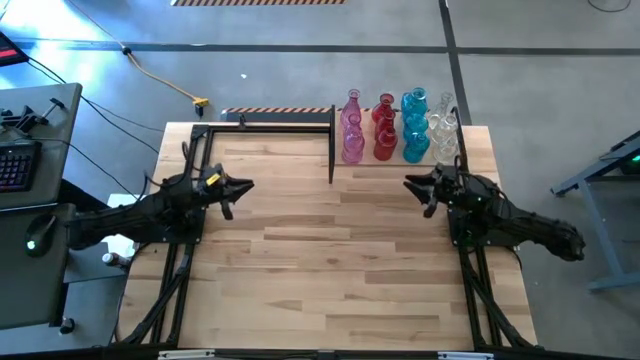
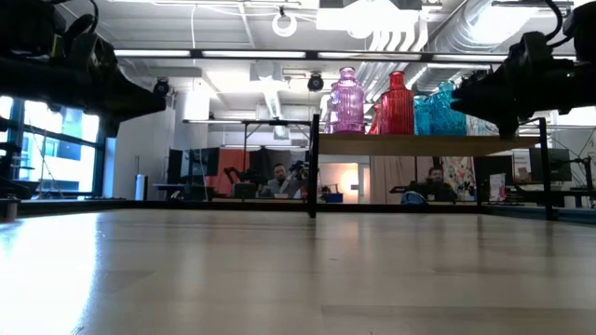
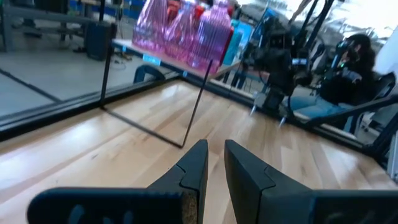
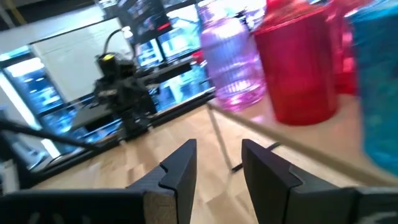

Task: Sort vases onto shelf
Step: Return to Home Position

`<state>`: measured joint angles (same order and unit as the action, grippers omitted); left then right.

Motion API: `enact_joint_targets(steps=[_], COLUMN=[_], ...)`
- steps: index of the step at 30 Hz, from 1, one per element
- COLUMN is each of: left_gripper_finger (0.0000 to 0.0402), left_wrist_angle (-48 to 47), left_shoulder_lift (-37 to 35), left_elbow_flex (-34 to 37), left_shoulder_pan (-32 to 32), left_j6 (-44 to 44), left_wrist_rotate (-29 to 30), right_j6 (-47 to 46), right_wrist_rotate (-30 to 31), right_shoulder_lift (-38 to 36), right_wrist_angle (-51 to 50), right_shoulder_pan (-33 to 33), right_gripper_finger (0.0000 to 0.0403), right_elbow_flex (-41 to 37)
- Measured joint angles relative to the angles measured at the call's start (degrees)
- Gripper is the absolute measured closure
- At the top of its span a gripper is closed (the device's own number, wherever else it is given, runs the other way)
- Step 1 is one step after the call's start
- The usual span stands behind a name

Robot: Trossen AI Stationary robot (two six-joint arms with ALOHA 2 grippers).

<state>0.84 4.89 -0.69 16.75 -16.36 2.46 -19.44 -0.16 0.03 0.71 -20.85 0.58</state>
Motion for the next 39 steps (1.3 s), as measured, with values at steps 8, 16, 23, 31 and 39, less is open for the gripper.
enact_joint_targets(steps=[8,16,23,31,39], left_gripper_finger=[0.0357,0.0357,0.0357,0.0357,0.0357], left_wrist_angle=[0.47,0.02,0.03,0.05,0.05], left_shoulder_lift=[-4.66,-4.64,-4.64,-4.64,-4.64], left_elbow_flex=[0.0,0.02,0.02,0.02,0.02], left_shoulder_pan=[-0.23,-2.54,-3.8,-3.8,-3.78], left_j6=[0.0,0.0,0.0,0.0,0.0], left_wrist_rotate=[0.15,0.15,0.12,0.11,0.13], right_j6=[0.0,0.0,0.0,0.0,0.0], right_wrist_rotate=[-0.06,-0.07,-0.05,-0.05,-0.05], right_shoulder_lift=[0.02,0.21,0.35,0.35,0.37], right_wrist_angle=[-0.01,0.0,-0.02,-0.02,-0.02], right_shoulder_pan=[6.57,8.23,8.2,8.2,8.2], right_gripper_finger=[0.0286,0.0286,0.0286,0.0286,0.0286], right_elbow_flex=[0.0,0.0,0.0,0.0,0.0])
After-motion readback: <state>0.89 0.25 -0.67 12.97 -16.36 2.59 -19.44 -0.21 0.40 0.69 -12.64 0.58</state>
